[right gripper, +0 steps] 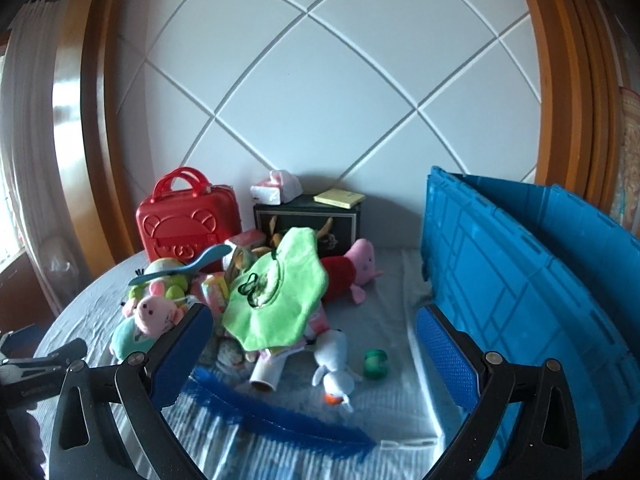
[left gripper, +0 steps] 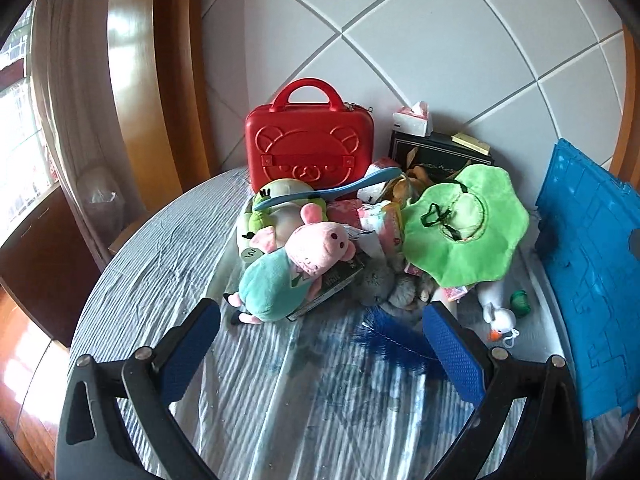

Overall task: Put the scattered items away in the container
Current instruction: 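Withdraw both tools from the crate back toward the pile, then grasp the pink pig plush with the left tool while the right tool grasps the cardboard tube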

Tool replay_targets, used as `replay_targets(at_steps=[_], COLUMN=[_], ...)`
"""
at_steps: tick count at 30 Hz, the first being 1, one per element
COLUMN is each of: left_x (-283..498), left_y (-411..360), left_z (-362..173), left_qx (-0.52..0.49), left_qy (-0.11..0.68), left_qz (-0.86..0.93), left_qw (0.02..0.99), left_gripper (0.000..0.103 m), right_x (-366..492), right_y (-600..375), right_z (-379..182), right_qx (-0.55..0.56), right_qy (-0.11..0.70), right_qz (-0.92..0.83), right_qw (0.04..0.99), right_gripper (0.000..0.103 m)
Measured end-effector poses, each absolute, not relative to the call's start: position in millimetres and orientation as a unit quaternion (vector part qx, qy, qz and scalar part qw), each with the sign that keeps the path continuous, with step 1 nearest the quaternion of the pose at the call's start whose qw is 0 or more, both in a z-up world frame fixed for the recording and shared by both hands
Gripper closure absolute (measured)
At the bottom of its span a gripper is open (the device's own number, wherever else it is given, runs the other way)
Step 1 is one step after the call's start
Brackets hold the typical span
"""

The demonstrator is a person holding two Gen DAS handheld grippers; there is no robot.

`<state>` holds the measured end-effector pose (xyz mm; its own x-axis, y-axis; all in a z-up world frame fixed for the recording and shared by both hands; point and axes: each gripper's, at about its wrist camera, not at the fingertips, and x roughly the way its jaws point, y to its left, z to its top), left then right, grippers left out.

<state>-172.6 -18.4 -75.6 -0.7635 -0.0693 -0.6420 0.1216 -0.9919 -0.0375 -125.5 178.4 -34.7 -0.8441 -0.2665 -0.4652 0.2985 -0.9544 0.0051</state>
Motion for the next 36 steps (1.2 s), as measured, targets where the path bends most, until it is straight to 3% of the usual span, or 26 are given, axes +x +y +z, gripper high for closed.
replay_targets(at_steps=[8, 20, 26, 36], left_x=[-215, -304, -339, -377], left_y=[-51, -110, -105, -87], left_z=[-113, -175, -208, -249], left_qx=[0.366, 0.374, 0.374, 0.398], left_qy=[0.035, -0.031, -0.07, -0.067], left_qz=[-0.929, -0.925, -0.918, -0.905], left_qw=[0.038, -0.063, -0.107, -0.138], left_gripper=[0.0, 0.0, 0.0, 0.0], right_x=[-152, -178, -203, -247], right_y=[134, 78, 67, 55], right_z=[-90, -194, -223, -267], right_qx=[0.305, 0.393, 0.385, 0.414], right_qy=[0.058, 0.013, -0.019, -0.004], right_qz=[-0.942, -0.919, -0.923, -0.91], right_qw=[0.131, 0.021, -0.012, -0.007], right_gripper=[0.0, 0.0, 0.0, 0.0])
